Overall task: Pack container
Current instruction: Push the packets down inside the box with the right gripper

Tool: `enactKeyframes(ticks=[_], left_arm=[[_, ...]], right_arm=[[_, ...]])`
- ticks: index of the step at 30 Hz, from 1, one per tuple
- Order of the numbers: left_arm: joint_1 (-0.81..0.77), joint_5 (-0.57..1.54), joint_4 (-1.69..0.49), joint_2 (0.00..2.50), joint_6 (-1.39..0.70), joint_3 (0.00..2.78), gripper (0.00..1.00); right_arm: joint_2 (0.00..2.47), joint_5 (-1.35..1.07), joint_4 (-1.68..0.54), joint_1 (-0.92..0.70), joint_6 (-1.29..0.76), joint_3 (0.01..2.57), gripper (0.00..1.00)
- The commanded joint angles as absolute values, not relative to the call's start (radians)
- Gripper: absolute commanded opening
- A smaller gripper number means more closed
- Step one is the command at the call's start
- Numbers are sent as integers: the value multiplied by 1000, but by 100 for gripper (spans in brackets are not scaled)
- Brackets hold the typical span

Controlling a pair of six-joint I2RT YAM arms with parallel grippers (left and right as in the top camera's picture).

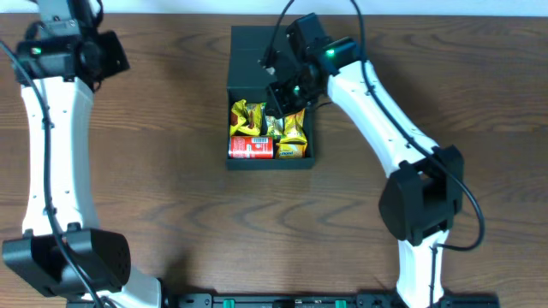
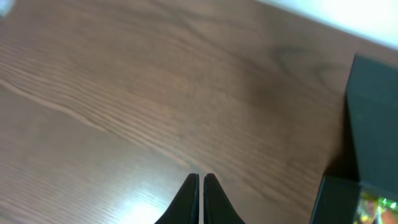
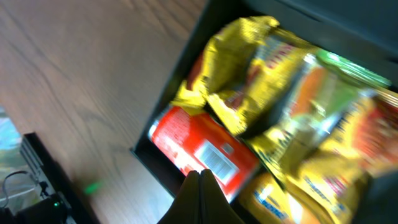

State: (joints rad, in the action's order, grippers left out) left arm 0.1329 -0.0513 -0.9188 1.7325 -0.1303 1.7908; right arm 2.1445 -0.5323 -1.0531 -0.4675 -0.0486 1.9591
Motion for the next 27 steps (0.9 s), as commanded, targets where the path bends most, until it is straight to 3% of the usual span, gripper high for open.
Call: enactKeyframes(ticks=[1,18,27], left_arm=[[142,-25,-849,1729,-128,1708,6],[153,-25,-772,1729,-111,1623,11],[153,-25,-774,1729,-107,1623,11]], right_arm=[[2170,-587,-1038,-490,-47,1968,2],[2328,-591,-945,-558,-108,1968,2],[2357,-421,-881,-584,-143,1968,2]])
